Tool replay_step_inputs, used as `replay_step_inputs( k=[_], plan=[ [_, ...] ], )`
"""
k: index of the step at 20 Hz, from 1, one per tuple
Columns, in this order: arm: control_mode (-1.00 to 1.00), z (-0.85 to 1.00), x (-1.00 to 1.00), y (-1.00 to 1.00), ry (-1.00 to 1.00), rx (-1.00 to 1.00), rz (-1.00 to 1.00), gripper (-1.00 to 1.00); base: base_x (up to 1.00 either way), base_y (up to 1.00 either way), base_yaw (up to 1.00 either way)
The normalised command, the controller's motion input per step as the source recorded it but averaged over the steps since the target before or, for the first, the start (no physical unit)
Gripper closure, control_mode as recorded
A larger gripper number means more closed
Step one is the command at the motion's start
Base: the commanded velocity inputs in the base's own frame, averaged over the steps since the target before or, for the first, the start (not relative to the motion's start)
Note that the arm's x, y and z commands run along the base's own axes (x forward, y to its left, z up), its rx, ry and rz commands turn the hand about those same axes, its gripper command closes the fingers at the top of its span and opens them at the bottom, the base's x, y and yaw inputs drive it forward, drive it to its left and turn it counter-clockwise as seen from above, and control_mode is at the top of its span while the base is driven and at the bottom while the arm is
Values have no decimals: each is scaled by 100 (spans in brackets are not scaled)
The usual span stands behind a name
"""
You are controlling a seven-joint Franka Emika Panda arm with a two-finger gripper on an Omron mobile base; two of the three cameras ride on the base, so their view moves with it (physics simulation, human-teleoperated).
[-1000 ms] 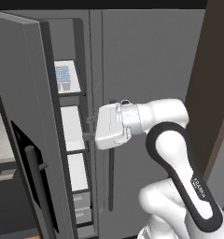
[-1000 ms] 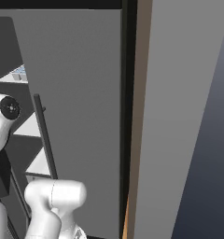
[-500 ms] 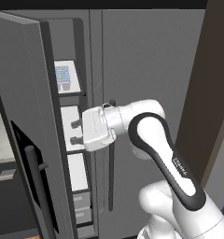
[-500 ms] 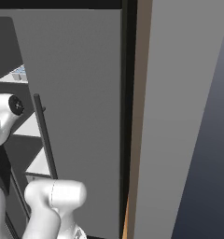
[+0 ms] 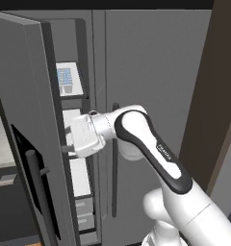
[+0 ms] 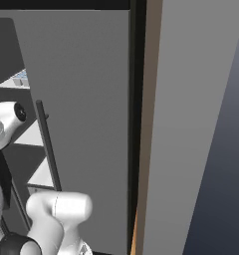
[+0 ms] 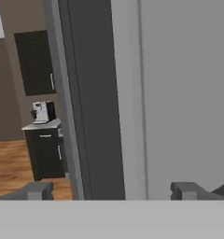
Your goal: Open the freezer door, pick up the ice cube tray from the freezer, and place it on the dining counter.
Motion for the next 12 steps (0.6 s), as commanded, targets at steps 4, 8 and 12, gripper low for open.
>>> replay_step_inputs(
  k=[4,8,12],
  plan=[
    [-100,-11,28,31,0,0,6,-100,0,0,0],
    [-100,-4,20,37,0,0,4,-100,0,0,0],
    [-100,-4,5,49,0,0,3,-100,0,0,0]
  ],
)
